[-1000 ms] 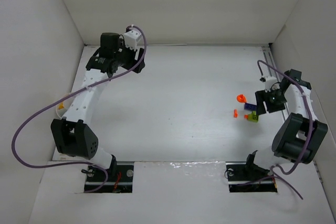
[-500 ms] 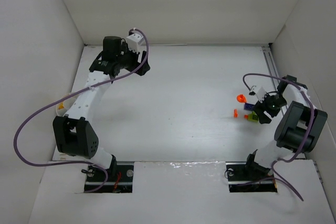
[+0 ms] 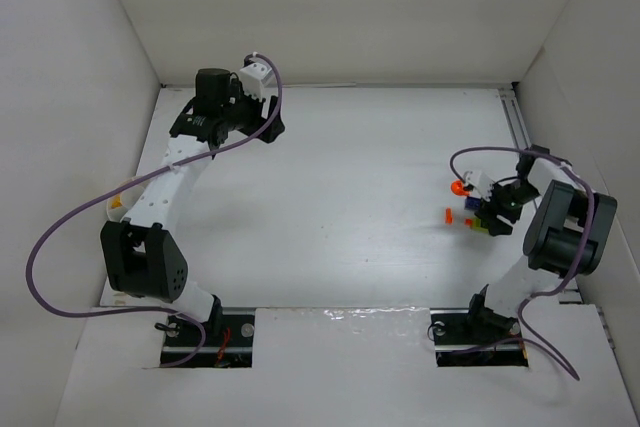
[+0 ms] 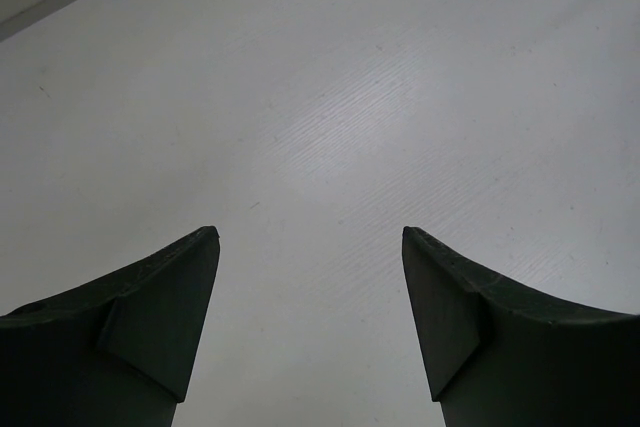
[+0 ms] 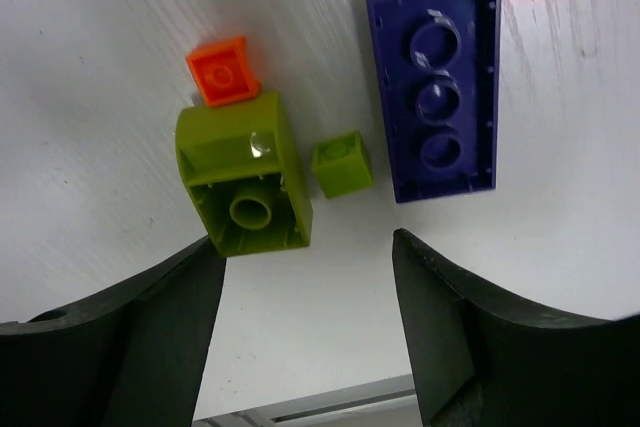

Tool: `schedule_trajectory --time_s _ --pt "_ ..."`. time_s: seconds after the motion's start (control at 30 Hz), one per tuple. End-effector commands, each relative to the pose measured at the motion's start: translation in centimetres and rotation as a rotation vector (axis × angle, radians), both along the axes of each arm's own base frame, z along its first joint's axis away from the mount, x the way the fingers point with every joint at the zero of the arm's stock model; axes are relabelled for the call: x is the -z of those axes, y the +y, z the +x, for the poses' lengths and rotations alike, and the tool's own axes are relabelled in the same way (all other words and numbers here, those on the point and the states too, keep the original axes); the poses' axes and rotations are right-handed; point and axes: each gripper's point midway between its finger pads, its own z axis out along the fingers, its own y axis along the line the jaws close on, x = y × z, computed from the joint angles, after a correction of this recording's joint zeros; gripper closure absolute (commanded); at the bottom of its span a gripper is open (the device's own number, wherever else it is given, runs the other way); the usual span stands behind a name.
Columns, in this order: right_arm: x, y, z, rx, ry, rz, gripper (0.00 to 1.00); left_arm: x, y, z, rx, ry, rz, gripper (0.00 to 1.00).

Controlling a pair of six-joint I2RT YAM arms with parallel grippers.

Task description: Sort the legos into containers by color

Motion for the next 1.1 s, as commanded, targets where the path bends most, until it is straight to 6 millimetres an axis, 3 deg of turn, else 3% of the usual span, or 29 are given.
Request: schedule_trajectory --time_s 0.0,0.1,0.37,0.57,0.7,0.73,0.87,1.0,1.07 --pt "-0.2 1.2 0.6 -0.07 -0.014 0.018 0.28 -1.6 -0.2 0.7 -0.007 -0.054 -0.014 0.29" --pt "0.0 2.0 0.3 -0.081 0.006 0.026 0.3 -1.6 -0.2 0.7 -0.007 -0.054 -0.014 0.29" --pt "0.3 3.1 0.1 -0.087 0.043 0.039 0.53 -1.0 0.0 0.7 -0.015 -0.037 -0.006 0.29" --pt "0.6 3.6 -0.5 -0.119 0.093 0.031 0.54 -0.6 0.0 0.6 -0.015 -0.028 -0.004 0.29" --pt "0.3 4.3 -0.2 -0.128 0.092 0.042 0.72 -0.2 0.0 0.6 -0.011 -0.024 0.004 0.29" --pt "-0.3 4.4 0.4 -0.127 0.065 0.047 0.78 -0.6 0.1 0.4 -0.011 -0.033 0.002 0.29" --pt "-3.0 5.8 1.7 -0.099 0.004 0.108 0.83 -0.3 -0.2 -0.2 0.008 -0.011 -0.027 0.28" --pt "-7.3 9.8 4.6 -0.07 -0.107 0.23 0.85 0.1 -0.1 -1.2 0.051 0.063 -0.094 0.26" --pt "-9.9 13.1 6.1 -0.074 -0.156 0.316 0.85 0.2 -0.3 -1.0 0.052 0.102 -0.12 0.26"
